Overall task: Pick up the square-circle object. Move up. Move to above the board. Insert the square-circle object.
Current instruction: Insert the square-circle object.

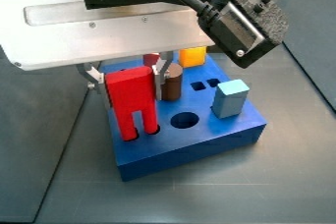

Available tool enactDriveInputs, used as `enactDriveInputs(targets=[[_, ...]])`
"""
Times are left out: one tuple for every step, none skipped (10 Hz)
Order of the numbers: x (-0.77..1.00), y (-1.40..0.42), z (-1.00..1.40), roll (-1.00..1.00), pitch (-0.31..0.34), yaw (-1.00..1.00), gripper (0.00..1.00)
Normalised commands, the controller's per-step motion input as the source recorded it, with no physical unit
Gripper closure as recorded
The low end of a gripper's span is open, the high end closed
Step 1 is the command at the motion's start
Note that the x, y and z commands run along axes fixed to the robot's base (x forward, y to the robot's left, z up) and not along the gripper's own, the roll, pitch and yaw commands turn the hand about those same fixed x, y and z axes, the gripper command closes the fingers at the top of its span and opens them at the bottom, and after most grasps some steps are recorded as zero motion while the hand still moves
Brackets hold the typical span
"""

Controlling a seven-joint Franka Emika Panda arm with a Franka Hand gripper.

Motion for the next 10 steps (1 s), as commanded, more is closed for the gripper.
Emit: enactDriveInputs(targets=[[0.08, 0.0, -0.92, 0.2, 0.0, 0.06, 1.0], [0.1, 0.0, -0.94, 0.2, 0.0, 0.05, 1.0], [0.1, 0.0, -0.96, 0.18, -0.01, 0.06, 1.0], [0.1, 0.0, -0.98, 0.17, -0.02, 0.07, 1.0], [0.08, -0.01, -0.96, 0.18, -0.017, 0.06, 1.0], [0.06, -0.14, -0.86, 0.25, -0.004, 0.01, 1.0], [0.07, -0.24, -0.79, 0.28, 0.0, 0.0, 1.0], [0.09, -0.26, -0.78, 0.29, 0.0, 0.0, 1.0], [0.09, -0.33, -0.74, 0.31, 0.0, 0.0, 1.0], [0.15, -0.35, -0.75, 0.31, 0.0, 0.0, 1.0]])
